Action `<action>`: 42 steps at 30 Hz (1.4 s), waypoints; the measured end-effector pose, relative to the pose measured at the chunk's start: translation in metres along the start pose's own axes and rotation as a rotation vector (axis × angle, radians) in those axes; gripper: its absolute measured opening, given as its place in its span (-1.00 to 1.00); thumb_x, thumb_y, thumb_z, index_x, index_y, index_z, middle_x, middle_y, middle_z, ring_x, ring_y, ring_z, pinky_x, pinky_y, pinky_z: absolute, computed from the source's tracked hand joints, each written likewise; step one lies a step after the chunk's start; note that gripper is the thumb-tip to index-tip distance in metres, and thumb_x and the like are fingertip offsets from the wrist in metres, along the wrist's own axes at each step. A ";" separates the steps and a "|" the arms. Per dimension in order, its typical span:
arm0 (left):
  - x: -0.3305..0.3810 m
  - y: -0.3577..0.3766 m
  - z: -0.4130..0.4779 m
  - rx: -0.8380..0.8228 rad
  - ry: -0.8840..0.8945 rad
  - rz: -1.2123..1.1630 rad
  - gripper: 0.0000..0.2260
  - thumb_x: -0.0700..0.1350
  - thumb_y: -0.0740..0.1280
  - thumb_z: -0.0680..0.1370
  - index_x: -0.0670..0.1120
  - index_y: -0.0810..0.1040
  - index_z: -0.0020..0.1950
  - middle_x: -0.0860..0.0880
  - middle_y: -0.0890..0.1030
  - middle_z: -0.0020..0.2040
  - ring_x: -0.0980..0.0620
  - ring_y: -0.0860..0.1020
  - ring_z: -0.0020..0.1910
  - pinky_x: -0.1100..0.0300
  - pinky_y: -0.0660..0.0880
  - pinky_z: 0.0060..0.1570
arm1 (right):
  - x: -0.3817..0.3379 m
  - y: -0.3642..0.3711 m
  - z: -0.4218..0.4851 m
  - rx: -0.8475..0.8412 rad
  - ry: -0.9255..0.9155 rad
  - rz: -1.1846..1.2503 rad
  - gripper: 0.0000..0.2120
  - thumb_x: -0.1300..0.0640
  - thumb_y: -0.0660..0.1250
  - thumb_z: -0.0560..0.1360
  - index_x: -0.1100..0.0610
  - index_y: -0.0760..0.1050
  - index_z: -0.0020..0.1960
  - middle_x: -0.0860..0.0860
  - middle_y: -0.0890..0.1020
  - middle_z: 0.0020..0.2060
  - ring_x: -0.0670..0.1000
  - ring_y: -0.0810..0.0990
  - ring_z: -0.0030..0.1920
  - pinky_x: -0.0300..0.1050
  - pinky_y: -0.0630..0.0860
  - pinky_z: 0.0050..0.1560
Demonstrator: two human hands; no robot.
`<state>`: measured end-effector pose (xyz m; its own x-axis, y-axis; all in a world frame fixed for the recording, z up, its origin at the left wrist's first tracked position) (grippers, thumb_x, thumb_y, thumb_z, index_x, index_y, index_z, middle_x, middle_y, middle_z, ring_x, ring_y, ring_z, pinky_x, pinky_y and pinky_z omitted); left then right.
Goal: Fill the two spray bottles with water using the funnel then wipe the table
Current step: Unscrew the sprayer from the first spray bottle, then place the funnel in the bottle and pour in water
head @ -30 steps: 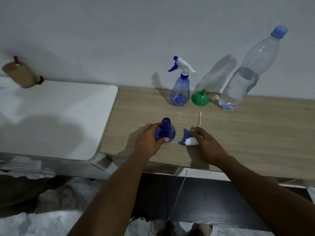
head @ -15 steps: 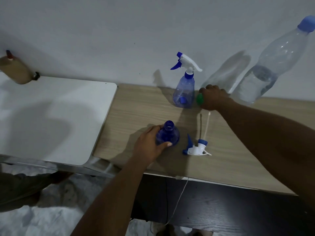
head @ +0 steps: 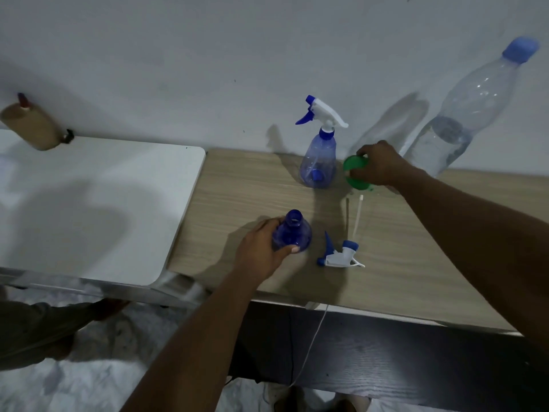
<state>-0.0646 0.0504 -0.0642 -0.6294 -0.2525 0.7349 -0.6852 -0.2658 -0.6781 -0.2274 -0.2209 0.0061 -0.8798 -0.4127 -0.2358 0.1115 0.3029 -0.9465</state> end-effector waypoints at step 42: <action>0.005 0.003 -0.002 -0.038 -0.092 -0.046 -0.43 0.02 0.55 0.36 0.03 0.45 0.32 -0.03 0.65 0.15 -0.06 0.62 0.08 -0.04 0.57 0.08 | -0.097 0.039 -0.175 0.273 -0.368 0.737 -0.26 -0.07 0.63 0.30 0.02 0.34 0.35 -0.24 0.51 0.19 -0.21 0.52 0.20 -0.11 0.55 0.18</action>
<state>-0.0702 0.0503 -0.0622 -0.5622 -0.3254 0.7603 -0.7270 -0.2439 -0.6419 -0.2187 -0.0192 0.0305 -0.3397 -0.4586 -0.8211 0.7427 0.4048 -0.5334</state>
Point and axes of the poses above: each hand's wrist, its own z-axis towards the middle knuckle, its own y-axis out of the palm, x = y × z, the point moved 7 cm from there along z, towards the middle knuckle
